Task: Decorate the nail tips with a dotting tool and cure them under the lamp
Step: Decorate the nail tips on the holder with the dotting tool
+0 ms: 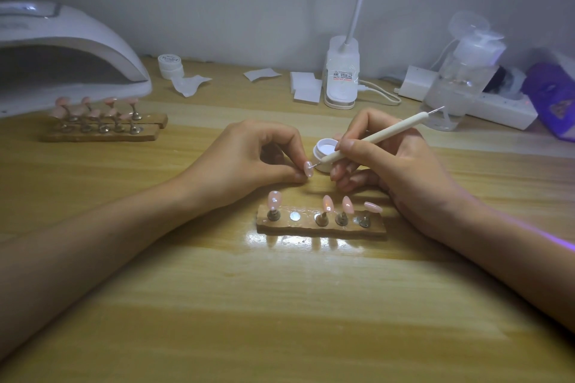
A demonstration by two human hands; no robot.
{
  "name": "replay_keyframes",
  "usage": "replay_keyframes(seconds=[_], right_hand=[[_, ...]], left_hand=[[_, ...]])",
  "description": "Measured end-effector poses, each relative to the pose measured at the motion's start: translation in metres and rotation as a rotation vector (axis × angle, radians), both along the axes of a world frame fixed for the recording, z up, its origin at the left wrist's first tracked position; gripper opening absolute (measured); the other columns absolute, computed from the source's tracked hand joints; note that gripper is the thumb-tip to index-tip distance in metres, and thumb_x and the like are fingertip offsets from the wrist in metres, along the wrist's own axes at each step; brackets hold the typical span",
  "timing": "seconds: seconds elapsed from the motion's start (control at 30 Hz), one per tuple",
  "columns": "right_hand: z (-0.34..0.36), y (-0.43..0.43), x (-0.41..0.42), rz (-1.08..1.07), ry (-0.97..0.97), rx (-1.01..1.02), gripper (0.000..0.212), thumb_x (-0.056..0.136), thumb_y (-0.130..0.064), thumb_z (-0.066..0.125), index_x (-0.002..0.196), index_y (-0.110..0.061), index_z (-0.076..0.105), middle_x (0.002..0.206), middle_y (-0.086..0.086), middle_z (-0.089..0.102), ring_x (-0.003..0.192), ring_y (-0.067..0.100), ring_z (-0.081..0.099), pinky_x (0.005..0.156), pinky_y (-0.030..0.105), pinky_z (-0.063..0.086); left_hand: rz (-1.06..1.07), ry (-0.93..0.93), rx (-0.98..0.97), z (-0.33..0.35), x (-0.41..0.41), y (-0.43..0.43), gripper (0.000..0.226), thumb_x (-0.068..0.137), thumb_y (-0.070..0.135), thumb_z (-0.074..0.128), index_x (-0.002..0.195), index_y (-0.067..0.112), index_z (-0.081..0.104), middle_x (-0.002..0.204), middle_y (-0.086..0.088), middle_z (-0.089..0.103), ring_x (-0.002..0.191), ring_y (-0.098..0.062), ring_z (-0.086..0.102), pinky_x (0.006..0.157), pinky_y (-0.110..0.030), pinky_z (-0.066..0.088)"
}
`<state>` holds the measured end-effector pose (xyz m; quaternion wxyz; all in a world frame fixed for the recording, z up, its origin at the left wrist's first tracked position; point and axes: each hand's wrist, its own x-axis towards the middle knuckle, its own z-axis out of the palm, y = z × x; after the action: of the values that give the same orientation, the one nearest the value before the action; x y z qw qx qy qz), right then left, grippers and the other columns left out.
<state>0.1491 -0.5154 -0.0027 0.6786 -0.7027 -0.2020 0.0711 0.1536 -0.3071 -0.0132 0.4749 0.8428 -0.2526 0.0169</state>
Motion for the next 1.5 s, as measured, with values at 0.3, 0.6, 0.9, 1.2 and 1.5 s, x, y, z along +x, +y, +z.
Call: replay_keyframes(seconds=[0.3,0.6,0.9,1.2,1.5], right_hand=[[0.0001,-0.0011,-0.0003,0.015,-0.01,0.025,0.022,0.094,-0.006,0.059,0.074,-0.014,0.056,0.067,0.009,0.069,0.061,0.015,0.065,0.055,0.023,0.053],[0.0011,-0.0011,-0.0007,0.02,-0.028,0.069,0.017,0.087,-0.013,0.06,0.071,-0.019,0.057,0.071,0.011,0.069,0.062,0.015,0.066,0.054,0.023,0.053],[0.0018,-0.0015,-0.0018,0.019,-0.075,0.114,0.017,0.09,-0.013,0.059,0.074,-0.017,0.055,0.072,0.007,0.07,0.062,0.014,0.066,0.055,0.023,0.052],[0.0016,-0.0016,-0.0015,0.027,-0.076,0.12,0.017,0.091,-0.013,0.059,0.075,-0.019,0.056,0.073,0.006,0.07,0.063,0.014,0.067,0.056,0.023,0.053],[-0.0008,-0.0016,0.0,0.014,-0.026,0.024,0.019,0.095,-0.009,0.059,0.077,-0.014,0.056,0.076,0.014,0.071,0.067,0.015,0.067,0.059,0.024,0.055]], left_hand=[[-0.003,0.0,-0.005,0.0,0.0,-0.0006,0.017,0.077,0.005,0.081,0.075,0.019,0.071,0.074,0.016,0.072,0.069,0.004,0.066,0.067,-0.007,0.045],[-0.008,-0.007,-0.001,-0.0001,0.0003,-0.0003,0.018,0.077,0.006,0.081,0.074,0.021,0.071,0.073,0.016,0.072,0.068,0.003,0.066,0.066,-0.006,0.044],[-0.011,-0.001,-0.008,0.0006,-0.0008,-0.0004,0.022,0.077,0.005,0.08,0.073,0.023,0.069,0.073,0.017,0.072,0.067,0.004,0.065,0.067,-0.007,0.045],[-0.014,-0.009,0.005,0.0007,-0.0011,-0.0007,0.018,0.076,0.006,0.081,0.073,0.02,0.07,0.072,0.02,0.07,0.065,0.005,0.063,0.065,-0.005,0.043],[-0.014,-0.004,-0.004,-0.0004,-0.0001,-0.0001,0.019,0.076,0.012,0.082,0.071,0.025,0.07,0.077,0.012,0.072,0.068,-0.005,0.062,0.068,-0.015,0.048]])
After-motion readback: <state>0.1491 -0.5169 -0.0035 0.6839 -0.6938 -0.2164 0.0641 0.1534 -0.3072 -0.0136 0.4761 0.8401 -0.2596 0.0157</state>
